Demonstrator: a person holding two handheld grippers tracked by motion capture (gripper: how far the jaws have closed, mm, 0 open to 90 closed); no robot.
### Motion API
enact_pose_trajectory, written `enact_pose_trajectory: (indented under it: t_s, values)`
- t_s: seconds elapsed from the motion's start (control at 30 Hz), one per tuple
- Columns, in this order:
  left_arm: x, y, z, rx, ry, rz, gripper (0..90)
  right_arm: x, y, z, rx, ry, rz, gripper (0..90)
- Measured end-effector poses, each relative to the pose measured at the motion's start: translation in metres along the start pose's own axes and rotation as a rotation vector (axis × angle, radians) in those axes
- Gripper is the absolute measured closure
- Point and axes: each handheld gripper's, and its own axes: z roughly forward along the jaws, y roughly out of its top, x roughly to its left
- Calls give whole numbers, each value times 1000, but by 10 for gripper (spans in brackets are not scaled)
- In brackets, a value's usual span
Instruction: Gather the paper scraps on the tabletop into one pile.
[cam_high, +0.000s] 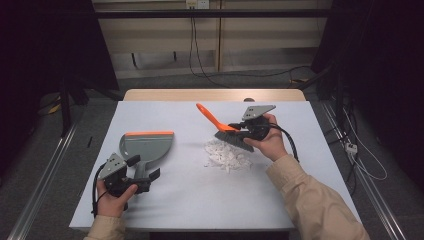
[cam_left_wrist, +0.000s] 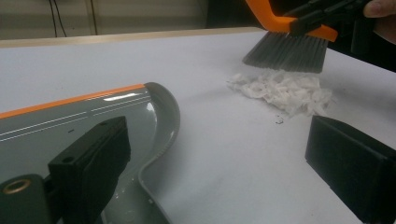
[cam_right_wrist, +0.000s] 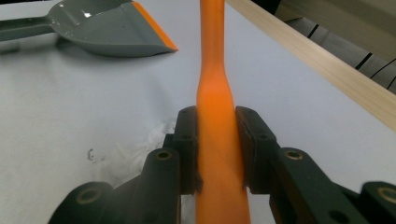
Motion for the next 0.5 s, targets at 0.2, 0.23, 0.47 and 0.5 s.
enact_pose_trajectory:
  t_s: [0.2,0.23,0.47,0.5]
  values:
    - [2,-1,0,3,4,-3,63,-11,0,10,-23,3,7,713]
    - [2,-1,0,4,5,-3,63,-13,0,14,-25,5,8,713]
    - [2,-1,2,4,2,-11,63,-18,2,40,-9,25,-17,713]
    - [2,-1,1,3,3,-11,63,-18,3,43,-8,25,-22,713]
